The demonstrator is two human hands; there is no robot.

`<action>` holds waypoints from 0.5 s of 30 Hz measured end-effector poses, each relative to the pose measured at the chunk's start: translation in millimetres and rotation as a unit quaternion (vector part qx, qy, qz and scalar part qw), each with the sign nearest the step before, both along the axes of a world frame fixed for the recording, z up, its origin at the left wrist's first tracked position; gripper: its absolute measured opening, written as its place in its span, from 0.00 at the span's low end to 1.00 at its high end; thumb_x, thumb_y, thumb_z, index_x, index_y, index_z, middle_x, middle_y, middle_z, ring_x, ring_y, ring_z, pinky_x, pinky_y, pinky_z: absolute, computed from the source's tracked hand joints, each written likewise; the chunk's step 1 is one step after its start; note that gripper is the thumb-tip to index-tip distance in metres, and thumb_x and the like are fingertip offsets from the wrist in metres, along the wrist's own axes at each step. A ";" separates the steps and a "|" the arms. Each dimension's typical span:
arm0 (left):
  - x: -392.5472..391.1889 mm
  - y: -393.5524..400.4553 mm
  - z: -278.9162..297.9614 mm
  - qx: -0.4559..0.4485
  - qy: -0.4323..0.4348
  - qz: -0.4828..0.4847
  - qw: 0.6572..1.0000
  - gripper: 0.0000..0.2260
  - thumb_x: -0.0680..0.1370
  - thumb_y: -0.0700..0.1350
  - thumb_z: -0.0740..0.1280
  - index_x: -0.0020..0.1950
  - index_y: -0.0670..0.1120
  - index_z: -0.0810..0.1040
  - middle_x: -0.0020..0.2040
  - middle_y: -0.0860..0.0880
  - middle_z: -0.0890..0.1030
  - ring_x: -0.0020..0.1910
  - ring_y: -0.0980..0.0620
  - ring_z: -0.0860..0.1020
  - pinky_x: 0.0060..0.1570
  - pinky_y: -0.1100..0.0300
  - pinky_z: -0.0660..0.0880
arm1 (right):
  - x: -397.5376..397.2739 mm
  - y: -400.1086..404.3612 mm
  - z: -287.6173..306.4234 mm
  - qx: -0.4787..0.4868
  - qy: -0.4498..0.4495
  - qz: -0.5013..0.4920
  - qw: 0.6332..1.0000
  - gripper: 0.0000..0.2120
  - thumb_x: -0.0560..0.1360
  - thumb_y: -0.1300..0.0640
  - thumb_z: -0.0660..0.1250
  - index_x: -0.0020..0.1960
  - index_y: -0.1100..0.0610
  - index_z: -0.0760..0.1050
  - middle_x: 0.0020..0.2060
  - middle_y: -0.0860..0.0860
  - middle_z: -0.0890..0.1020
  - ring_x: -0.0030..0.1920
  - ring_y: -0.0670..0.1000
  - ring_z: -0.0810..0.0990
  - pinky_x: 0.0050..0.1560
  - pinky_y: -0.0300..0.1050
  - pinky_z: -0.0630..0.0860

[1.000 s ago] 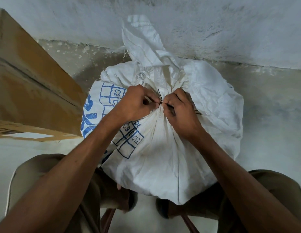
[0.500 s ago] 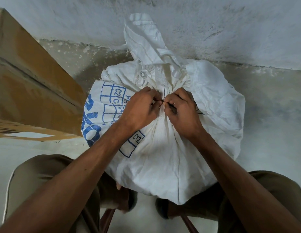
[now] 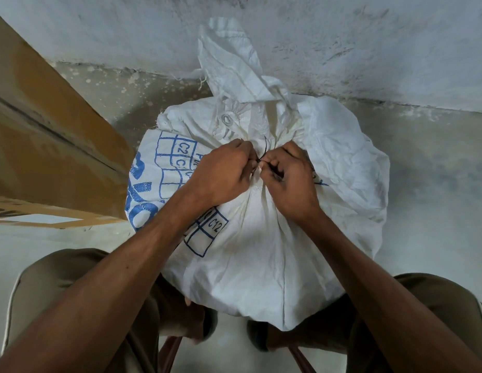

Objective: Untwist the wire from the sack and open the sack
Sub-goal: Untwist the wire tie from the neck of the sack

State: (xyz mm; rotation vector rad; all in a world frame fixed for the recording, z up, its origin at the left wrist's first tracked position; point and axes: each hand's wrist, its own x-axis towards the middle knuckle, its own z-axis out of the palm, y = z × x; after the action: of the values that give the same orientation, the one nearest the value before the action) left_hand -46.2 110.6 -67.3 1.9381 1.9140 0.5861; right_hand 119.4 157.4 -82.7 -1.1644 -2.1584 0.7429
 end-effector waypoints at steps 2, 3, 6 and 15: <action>-1.1 0.5 0.0 0.002 -0.003 -0.002 1.000 0.08 0.81 0.47 0.60 0.54 0.45 0.76 0.48 0.48 0.78 0.44 0.47 0.77 0.42 0.47 0.77 | 0.0 0.7 -0.3 -0.020 0.009 -0.006 1.000 0.02 0.77 0.64 0.69 0.47 0.61 0.81 0.43 0.54 0.78 0.46 0.36 0.73 0.46 0.24 0.66; -0.8 0.6 -0.4 0.002 -0.015 0.000 1.000 0.08 0.81 0.47 0.61 0.54 0.46 0.76 0.47 0.49 0.77 0.44 0.47 0.77 0.42 0.47 0.77 | 0.1 1.2 -0.4 -0.026 0.017 -0.010 0.999 0.02 0.77 0.64 0.69 0.46 0.61 0.81 0.41 0.53 0.79 0.46 0.38 0.73 0.45 0.25 0.66; 1.9 0.7 -1.3 -0.008 -0.060 0.016 0.998 0.07 0.80 0.48 0.62 0.53 0.47 0.76 0.46 0.50 0.77 0.42 0.49 0.76 0.43 0.47 0.77 | -0.2 2.2 0.8 -0.046 0.040 -0.026 0.998 0.03 0.77 0.62 0.70 0.46 0.59 0.82 0.40 0.51 0.80 0.47 0.42 0.75 0.46 0.27 0.67; 7.6 -5.0 3.5 0.061 0.013 0.006 0.998 0.06 0.79 0.45 0.63 0.53 0.46 0.76 0.47 0.49 0.76 0.41 0.50 0.76 0.36 0.50 0.77 | 6.7 3.1 8.3 0.002 -0.042 0.026 0.999 0.03 0.76 0.63 0.70 0.48 0.62 0.78 0.48 0.49 0.73 0.44 0.30 0.71 0.49 0.20 0.64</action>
State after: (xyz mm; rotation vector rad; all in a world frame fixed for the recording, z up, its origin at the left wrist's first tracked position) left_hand -38.5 105.6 -63.7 2.0199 1.9487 0.6985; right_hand 126.1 160.5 -74.4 -1.1613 -2.2656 0.7236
